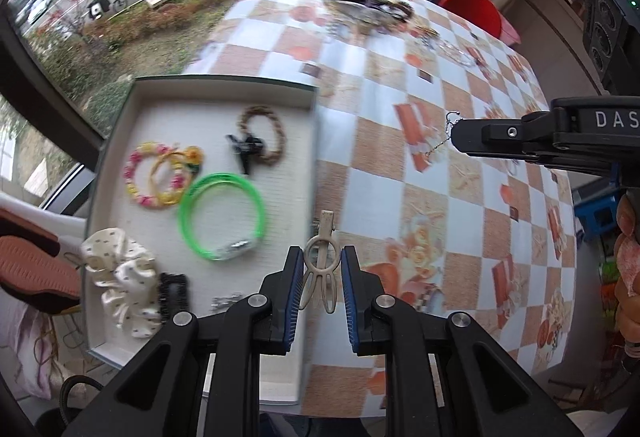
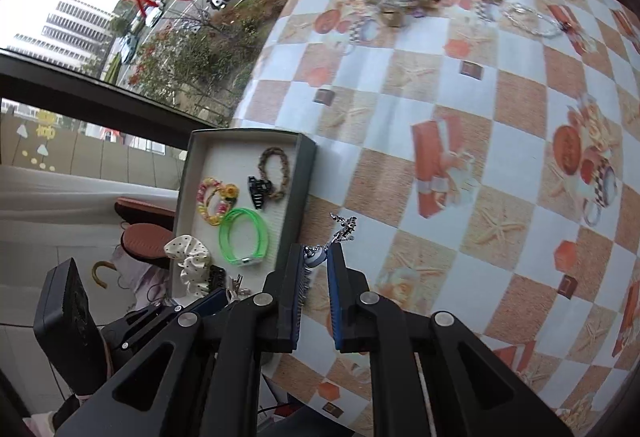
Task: Organize jewelry
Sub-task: 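Carry the beige clip and silver charm over the box tray with both tools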
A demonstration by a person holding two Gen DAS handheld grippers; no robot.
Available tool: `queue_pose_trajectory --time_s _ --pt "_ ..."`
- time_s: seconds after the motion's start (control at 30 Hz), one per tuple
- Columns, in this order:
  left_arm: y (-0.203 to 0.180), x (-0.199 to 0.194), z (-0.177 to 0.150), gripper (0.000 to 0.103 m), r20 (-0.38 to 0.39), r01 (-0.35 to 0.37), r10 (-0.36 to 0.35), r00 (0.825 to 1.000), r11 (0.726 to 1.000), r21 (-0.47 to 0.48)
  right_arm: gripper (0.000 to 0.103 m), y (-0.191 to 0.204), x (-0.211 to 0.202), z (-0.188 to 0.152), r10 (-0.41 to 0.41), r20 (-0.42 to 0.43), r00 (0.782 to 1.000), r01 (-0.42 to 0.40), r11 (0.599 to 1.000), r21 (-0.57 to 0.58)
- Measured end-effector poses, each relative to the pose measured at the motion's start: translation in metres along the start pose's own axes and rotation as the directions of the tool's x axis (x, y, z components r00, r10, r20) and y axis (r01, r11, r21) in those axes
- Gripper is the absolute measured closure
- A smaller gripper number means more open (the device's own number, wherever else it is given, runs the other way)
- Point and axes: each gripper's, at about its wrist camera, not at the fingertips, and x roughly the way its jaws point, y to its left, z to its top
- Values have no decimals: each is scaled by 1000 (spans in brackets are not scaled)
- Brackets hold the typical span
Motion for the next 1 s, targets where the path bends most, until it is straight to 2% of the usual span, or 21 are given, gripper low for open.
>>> queue_pose_trajectory --time_s 0.3,0.5,0.67,1.0 --pt "58 -8 5 80 29 -57 60 998 992 -108 91 54 34 21 18 -45 999 -22 994 -106" --pt "89 2 12 80 21 -83 88 996 982 -168 91 76 61 30 11 -83 996 -24 988 -153" --pt "94 14 17 80 9 -83 85 996 982 -169 91 81 83 38 -14 -107 994 -4 986 -166" --pt "84 52 29 80 -42 -95 90 995 987 -133 91 68 124 65 -72 -130 989 55 990 -127"
